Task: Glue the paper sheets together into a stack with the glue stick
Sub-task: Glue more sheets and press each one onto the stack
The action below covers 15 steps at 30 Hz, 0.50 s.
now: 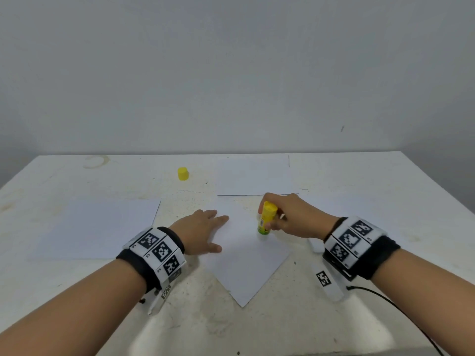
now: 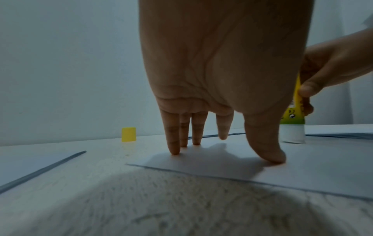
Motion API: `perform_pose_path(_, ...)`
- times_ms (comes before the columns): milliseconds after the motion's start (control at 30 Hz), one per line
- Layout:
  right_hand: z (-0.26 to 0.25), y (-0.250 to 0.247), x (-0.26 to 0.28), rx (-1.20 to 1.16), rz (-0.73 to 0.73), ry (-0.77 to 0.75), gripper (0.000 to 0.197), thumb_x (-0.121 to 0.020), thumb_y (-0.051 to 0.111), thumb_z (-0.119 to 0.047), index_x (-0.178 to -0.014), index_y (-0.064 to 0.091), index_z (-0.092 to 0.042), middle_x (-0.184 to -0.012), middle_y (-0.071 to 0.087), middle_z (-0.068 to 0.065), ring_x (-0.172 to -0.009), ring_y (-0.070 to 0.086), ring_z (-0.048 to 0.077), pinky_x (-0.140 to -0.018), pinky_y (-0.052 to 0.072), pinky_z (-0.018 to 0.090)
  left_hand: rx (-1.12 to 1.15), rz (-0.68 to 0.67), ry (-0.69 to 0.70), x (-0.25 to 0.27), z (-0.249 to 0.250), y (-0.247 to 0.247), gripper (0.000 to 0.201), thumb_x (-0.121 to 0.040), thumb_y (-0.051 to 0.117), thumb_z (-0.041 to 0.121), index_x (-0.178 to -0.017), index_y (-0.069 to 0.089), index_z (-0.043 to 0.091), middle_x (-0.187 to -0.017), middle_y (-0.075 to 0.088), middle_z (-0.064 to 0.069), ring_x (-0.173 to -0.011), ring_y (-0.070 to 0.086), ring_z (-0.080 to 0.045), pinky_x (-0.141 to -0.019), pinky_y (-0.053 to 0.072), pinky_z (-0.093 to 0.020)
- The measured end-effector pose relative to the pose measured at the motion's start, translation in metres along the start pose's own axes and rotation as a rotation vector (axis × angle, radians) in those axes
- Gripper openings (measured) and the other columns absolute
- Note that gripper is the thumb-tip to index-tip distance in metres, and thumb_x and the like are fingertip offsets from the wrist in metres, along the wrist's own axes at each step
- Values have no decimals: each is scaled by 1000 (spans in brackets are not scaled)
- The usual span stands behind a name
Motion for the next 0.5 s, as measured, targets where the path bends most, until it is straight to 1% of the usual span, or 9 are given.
perform_pose_path(100,6,-1,11,14,-11,3,22,-85,70,-15,-101,56,-21,-92,68,3,-82,63,19,-75,55,35,-35,5,8,0,1,-1,72,-97,48,44,-153,5,33,-160,10,-6,-143,19,-25,-112,31,-41)
perform_pose_path(167,9,1,17,56,-38,16,24,-86,69,-18,-104,56,-22,-93,68,4,-82,63,19,-76,54,37,-63,0,7,0,0,0,68,-97,46,45,-153,7,34,-159,10,-5,-143,19,-24,-111,32,-41)
perform_pose_path(267,13,0,24,102,-70,34,24,-86,69,-21,-106,55,-23,-93,67,3,-83,63,20,-77,54,38,-91,12,16,0,0,-1,68,-95,49,48,-152,14,35,-156,16,-5,-140,23,-22,-106,38,-41)
perform_pose_path(333,15,-2,27,116,-84,37,23,-86,69,-20,-105,56,-23,-92,67,3,-83,63,19,-77,54,38,-112,22,24,0,2,-4,69,-92,52,51,-151,18,35,-152,23,-4,-136,28,-22,-101,42,-38)
perform_pose_path(400,15,-5,28,127,-96,34,22,-85,68,-18,-103,57,-23,-91,68,3,-83,63,19,-77,54,39,-142,30,22,0,4,-6,70,-90,53,54,-150,22,34,-148,27,-5,-132,33,-23,-97,43,-36)
perform_pose_path(467,12,-9,28,84,-68,25,21,-84,69,-16,-101,59,-23,-89,68,3,-80,64,19,-76,55,38,-181,46,1,1,4,-8,70,-89,53,57,-148,25,31,-143,28,-7,-128,35,-23,-96,42,-35)
perform_pose_path(500,10,-14,28,18,-28,19,20,-84,69,-14,-99,60,-21,-88,68,3,-78,65,17,-75,56,36,-209,61,-16,1,4,-9,71,-87,53,59,-146,28,29,-141,28,-8,-126,35,-24,-96,41,-35)
Point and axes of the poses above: each hand's wrist, its own x-axis away from the middle knuckle, its own y-axis out of the palm, z = x × y, the point moved 9 cm from there along -x, towards the middle knuckle
